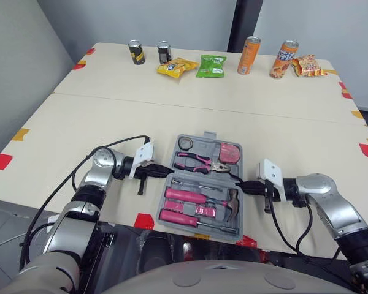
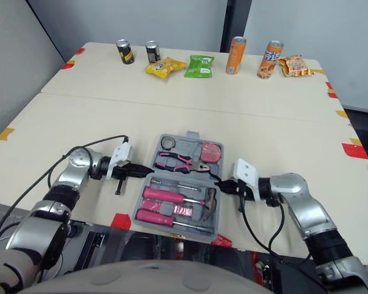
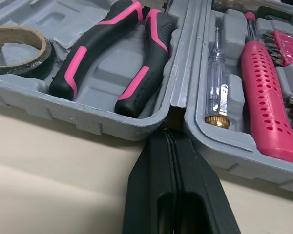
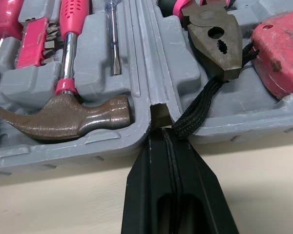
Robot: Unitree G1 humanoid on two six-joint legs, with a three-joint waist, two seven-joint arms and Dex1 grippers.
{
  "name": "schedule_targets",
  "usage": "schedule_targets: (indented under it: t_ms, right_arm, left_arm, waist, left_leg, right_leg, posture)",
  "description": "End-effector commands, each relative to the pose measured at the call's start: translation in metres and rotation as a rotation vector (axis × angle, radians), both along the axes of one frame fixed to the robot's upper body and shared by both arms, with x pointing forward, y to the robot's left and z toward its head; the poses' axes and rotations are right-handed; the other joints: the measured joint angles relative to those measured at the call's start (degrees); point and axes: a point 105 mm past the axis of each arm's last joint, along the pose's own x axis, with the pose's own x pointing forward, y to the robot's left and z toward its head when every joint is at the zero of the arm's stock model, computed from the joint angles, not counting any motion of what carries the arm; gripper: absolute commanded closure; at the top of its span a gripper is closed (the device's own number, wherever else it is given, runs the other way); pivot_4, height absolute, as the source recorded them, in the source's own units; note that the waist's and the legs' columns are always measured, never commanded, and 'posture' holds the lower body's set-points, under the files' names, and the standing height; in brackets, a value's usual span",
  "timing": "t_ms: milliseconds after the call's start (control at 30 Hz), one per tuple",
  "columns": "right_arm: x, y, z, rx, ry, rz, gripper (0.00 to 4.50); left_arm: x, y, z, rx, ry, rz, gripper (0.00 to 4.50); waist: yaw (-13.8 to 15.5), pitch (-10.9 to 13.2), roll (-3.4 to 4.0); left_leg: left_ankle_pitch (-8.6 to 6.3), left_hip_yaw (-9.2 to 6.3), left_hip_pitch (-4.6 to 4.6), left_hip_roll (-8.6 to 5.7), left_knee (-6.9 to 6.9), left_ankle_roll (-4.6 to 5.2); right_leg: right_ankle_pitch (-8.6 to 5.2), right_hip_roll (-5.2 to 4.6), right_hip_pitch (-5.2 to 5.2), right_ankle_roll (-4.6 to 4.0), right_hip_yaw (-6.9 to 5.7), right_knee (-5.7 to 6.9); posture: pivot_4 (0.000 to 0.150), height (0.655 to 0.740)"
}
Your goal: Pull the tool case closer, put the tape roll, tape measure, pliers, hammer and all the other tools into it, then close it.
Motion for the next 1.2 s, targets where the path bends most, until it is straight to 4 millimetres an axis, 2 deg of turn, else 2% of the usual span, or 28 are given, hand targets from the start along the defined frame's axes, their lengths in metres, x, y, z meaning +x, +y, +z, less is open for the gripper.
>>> schedule_targets:
  t_ms: [33,267,467,700,1000,1200]
  right_arm:
    - [-0.003,0.007,0.008,0.029,-0.022,0.026,4.47]
    - [0.0,0.006,0.007,0.024,-0.035,0.006,4.47]
    - [0.013,0.009,0.011,0.045,-0.088,-0.029,4.47]
    - [0.013,0.01,0.01,0.044,-0.086,-0.026,4.47]
    - [0.004,0.011,0.007,0.049,-0.038,-0.001,4.47]
    - [0.01,0.003,0.008,0.029,-0.07,-0.038,4.47]
  left_arm:
    - [-0.013,-0.001,-0.008,0.02,0.048,-0.042,4.49]
    - [-0.011,0.002,-0.009,0.027,0.054,-0.022,4.49]
    - [-0.01,0.005,-0.008,0.032,0.053,-0.018,4.49]
    - [-0.012,0.006,-0.008,0.032,0.059,-0.021,4.49]
    - [-0.008,0.008,-0.008,0.036,0.047,0.007,4.49]
    - [-0.002,0.016,-0.002,0.032,0.002,0.048,4.49]
  waist:
    - [-0.11,0.0,0.0]
    - [-0.19,0.0,0.01]
    - [-0.63,0.01,0.02]
    - [-0.86,0.02,0.04]
    - [-0.86,0.02,0.04]
    - [-0.88,0.03,0.05]
  left_leg:
    - [0.0,0.0,0.01,0.0,-0.02,0.0]
    - [0.0,0.01,0.03,0.0,-0.07,0.0]
    - [0.0,0.02,0.05,0.01,-0.09,0.01]
    - [0.01,0.02,0.06,0.01,-0.12,0.02]
    - [0.01,0.02,0.07,0.02,-0.13,0.02]
    - [0.01,0.02,0.07,0.02,-0.14,0.02]
  right_leg:
    - [0.0,0.0,0.0,0.0,0.0,-0.11]
    - [0.0,0.0,0.0,0.0,0.0,-0.21]
    - [0.0,0.01,0.0,0.0,0.02,-0.21]
    - [-0.01,0.01,0.0,-0.01,0.02,-0.2]
    - [-0.01,0.01,0.0,-0.01,0.01,-0.22]
    - [-0.01,0.01,0.0,-0.01,0.01,-0.23]
  posture:
    - [0.15,0.74]
    - [0.15,0.74]
    - [0.15,0.74]
    - [0.15,0.74]
    - [0.15,0.74]
    - [0.15,0.74]
